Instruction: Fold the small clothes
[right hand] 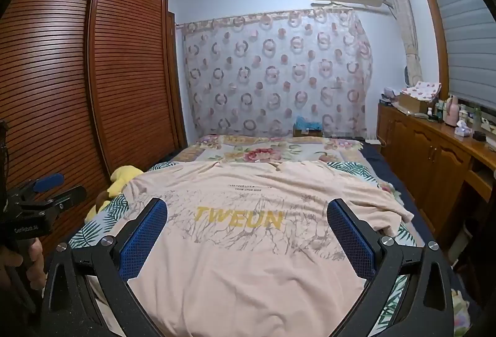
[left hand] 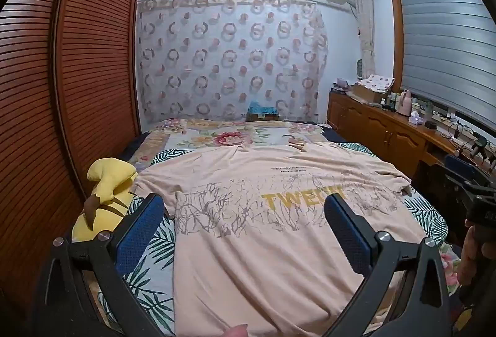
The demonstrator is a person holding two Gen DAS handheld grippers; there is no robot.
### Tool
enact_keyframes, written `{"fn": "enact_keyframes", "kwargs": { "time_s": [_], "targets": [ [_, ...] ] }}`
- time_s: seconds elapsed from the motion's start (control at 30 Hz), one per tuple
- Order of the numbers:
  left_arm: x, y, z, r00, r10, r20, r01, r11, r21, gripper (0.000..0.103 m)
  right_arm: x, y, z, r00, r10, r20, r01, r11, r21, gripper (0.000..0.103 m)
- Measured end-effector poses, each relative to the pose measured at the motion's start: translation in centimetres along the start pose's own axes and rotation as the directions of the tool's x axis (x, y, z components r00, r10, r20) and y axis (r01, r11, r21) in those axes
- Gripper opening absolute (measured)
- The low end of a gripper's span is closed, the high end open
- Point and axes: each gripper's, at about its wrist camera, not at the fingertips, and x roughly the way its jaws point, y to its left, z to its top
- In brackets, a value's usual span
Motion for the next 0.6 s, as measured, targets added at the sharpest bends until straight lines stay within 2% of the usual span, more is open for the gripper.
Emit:
{"fn": "enact_keyframes", "kwargs": {
  "time_s": [0.6],
  "targets": [
    [0.05,-0.06,-0.02,1.000,0.002,-0.006,-0.002,1.000,0.003,0.103,-0.02,-0.02,-0.06,1.000,-0.001,0.003,0.001,1.000,0.002,0.103]
  ]
}}
